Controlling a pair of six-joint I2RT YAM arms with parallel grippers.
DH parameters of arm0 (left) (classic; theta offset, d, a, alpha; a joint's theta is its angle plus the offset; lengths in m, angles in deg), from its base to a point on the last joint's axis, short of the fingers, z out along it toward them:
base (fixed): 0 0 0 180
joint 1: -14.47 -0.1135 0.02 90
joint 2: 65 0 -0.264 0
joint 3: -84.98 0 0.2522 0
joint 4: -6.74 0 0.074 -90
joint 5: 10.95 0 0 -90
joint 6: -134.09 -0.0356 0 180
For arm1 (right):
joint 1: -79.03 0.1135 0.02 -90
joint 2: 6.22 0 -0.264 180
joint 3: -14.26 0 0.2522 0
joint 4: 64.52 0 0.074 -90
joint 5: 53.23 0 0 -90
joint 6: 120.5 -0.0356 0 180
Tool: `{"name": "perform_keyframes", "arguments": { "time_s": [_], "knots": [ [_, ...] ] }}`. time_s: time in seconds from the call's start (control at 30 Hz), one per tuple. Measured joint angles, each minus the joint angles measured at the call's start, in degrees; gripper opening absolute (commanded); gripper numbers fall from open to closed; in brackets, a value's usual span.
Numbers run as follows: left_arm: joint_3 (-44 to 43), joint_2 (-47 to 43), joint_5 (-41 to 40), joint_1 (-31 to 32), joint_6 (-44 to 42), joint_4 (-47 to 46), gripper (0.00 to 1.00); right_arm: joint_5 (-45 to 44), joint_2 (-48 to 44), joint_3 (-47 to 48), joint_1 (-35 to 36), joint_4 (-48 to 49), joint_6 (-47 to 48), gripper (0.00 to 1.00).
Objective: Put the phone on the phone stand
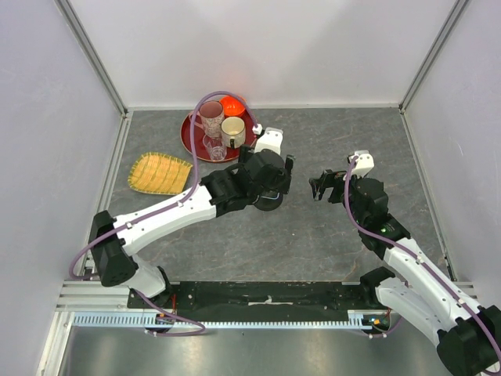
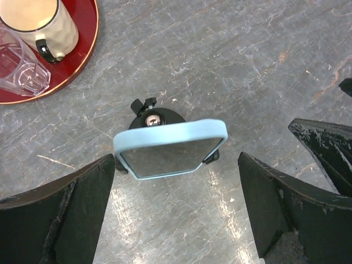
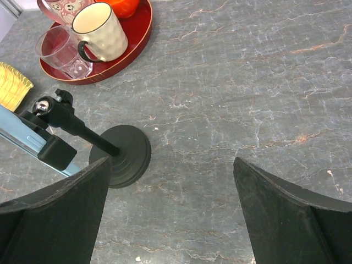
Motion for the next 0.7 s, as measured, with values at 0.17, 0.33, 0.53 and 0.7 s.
{"name": "perform_keyframes", "arguments": {
  "time_s": [0.17, 0.33, 0.53, 0.7],
  "knots": [
    [-2.9, 3.4, -1.0, 0.0, 0.0, 0.0, 0.99, 0.0, -0.1, 0.0, 0.0, 0.0, 0.0, 0.98],
    [-4.3, 5.3, -2.6, 0.0, 0.0, 0.1, 1.0, 0.2, -0.3, 0.0, 0.0, 0.0, 0.0, 0.98],
    [-4.6, 6.6, -5.3, 0.0, 0.0, 0.3, 0.96, 0.4, -0.5, -0.4, 0.0, 0.0, 0.0, 0.98],
    [-4.6, 7.0, -6.9, 0.0, 0.1, 0.6, 0.75, 0.7, -0.5, -0.6, 0.0, 0.0, 0.0, 0.98]
  ]
}}
